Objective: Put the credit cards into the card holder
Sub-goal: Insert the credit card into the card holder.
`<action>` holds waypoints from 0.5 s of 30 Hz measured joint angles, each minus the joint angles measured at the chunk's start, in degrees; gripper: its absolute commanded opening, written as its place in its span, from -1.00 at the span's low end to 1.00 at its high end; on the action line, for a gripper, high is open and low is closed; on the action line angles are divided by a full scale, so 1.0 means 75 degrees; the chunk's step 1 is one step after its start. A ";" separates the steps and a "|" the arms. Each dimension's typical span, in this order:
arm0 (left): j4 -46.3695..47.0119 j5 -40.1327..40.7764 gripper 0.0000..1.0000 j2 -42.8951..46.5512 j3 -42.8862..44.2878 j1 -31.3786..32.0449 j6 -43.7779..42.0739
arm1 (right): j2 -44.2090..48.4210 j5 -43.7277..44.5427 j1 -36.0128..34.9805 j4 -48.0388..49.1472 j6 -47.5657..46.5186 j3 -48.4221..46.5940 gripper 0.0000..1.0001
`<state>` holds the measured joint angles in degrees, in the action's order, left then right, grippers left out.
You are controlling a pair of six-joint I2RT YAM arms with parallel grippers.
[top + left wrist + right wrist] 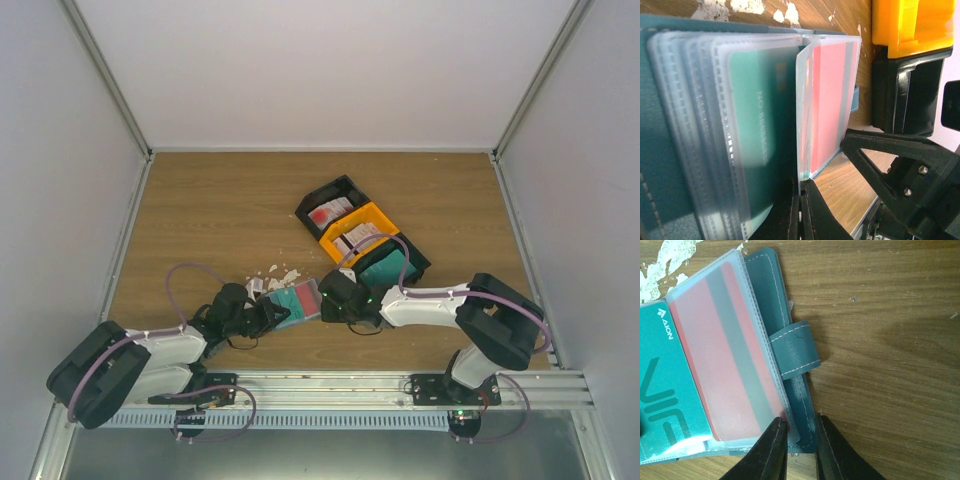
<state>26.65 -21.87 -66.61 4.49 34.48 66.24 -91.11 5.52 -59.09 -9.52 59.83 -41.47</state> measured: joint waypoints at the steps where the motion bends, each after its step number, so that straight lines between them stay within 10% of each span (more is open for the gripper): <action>1: -0.0003 0.0000 -1.00 0.0015 0.0000 0.0000 0.0067 | 0.0000 0.0006 0.0000 -0.0012 -0.0009 0.0000 -0.68; 15: 0.0140 -0.0029 -1.00 0.0312 0.0015 0.0044 0.0280 | -0.0166 -0.0312 -0.0128 0.0294 -0.0055 -0.0050 -0.73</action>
<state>27.70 -22.09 -64.27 4.60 34.81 68.34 -92.36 3.18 -60.05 -7.31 59.42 -41.85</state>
